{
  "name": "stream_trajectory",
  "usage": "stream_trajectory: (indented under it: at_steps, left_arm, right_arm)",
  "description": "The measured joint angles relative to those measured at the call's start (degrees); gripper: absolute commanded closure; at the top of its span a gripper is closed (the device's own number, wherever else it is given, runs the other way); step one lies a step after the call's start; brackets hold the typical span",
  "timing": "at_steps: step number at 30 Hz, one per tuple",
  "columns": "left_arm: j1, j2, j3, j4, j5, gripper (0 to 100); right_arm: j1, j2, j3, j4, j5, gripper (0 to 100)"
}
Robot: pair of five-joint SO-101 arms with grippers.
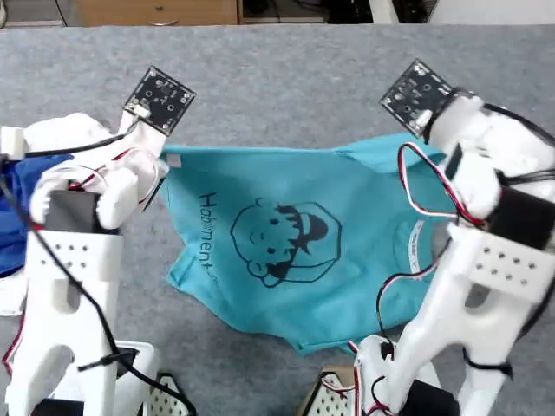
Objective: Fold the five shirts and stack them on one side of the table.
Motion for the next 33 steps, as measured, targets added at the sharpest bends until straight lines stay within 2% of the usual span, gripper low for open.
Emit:
stream_trajectory:
  at_steps: [6,10,21,33]
  left_arm:
    - [-0.35,2.90,5.63,-22.24,-0.09,98]
    - [-2.11,10.46,3.60,-31.03,-0.09,98]
    - [-3.16,34.46,-17.76,-33.14,-0.09,98]
    - [-3.16,56.97,-43.60,-33.14,-0.09,98]
  right_arm:
    - [-3.16,0.09,10.73,-19.78,-1.58,99.6]
    - [-5.63,0.97,11.96,-29.45,-2.81,99.6]
    - [-7.65,18.46,6.59,-47.74,-2.90,99.6]
    - [-10.73,43.87,-20.13,-49.49,-5.27,99.6]
